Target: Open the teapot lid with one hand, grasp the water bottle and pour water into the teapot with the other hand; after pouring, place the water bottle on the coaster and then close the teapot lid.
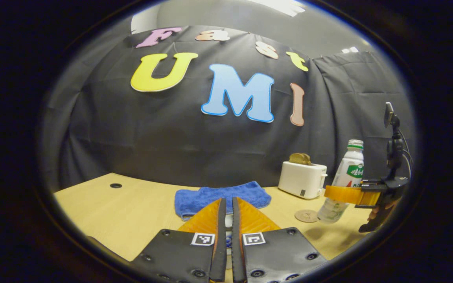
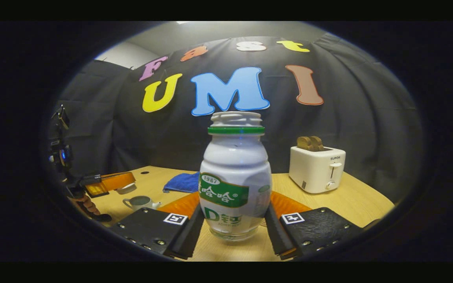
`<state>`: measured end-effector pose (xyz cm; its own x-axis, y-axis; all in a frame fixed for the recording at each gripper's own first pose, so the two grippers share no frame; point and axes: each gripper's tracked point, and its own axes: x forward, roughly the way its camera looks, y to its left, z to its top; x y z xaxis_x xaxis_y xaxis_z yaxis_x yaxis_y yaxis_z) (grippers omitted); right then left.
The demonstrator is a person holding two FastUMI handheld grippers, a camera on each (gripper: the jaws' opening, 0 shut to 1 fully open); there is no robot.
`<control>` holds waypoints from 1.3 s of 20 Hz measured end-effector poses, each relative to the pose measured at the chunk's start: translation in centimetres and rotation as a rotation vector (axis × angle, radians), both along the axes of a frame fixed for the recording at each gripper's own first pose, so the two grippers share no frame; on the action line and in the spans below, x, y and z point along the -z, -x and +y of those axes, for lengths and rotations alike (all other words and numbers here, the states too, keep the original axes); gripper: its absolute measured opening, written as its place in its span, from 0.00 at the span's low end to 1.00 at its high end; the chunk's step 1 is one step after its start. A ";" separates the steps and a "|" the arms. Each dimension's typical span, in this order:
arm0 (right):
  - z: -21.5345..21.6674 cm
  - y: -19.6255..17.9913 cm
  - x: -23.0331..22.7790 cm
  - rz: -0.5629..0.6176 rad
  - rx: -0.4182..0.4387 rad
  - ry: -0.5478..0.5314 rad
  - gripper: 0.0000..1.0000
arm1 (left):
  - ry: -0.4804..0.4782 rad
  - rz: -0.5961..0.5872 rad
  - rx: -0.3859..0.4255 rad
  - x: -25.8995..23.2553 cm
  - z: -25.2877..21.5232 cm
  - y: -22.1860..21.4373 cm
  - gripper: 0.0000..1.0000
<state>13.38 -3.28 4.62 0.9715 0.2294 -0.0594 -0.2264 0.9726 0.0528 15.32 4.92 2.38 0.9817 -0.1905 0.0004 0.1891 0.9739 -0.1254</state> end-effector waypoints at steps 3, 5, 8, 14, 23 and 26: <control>0.0 -0.1 0.2 0.002 0.003 0.003 0.72 | -0.023 0.050 -0.024 2.3 0.7 -1.4 0.12; 0.0 -0.2 0.3 0.008 0.000 0.004 0.72 | -0.030 0.075 -0.024 3.3 0.8 -1.8 0.08; 0.1 -0.3 0.6 0.013 -0.001 0.013 0.72 | -0.039 0.075 -0.013 3.3 0.4 -1.7 0.16; 0.1 -0.3 0.7 0.012 0.003 0.014 0.72 | -0.086 0.076 0.000 3.9 -0.6 -1.7 0.16; -0.2 -0.7 1.0 0.018 0.015 0.023 0.72 | -0.080 0.077 -0.011 4.3 -0.5 -1.3 0.27; -1.0 -0.9 0.9 0.008 0.034 0.025 0.72 | -0.012 0.008 0.013 1.6 -0.7 0.3 0.58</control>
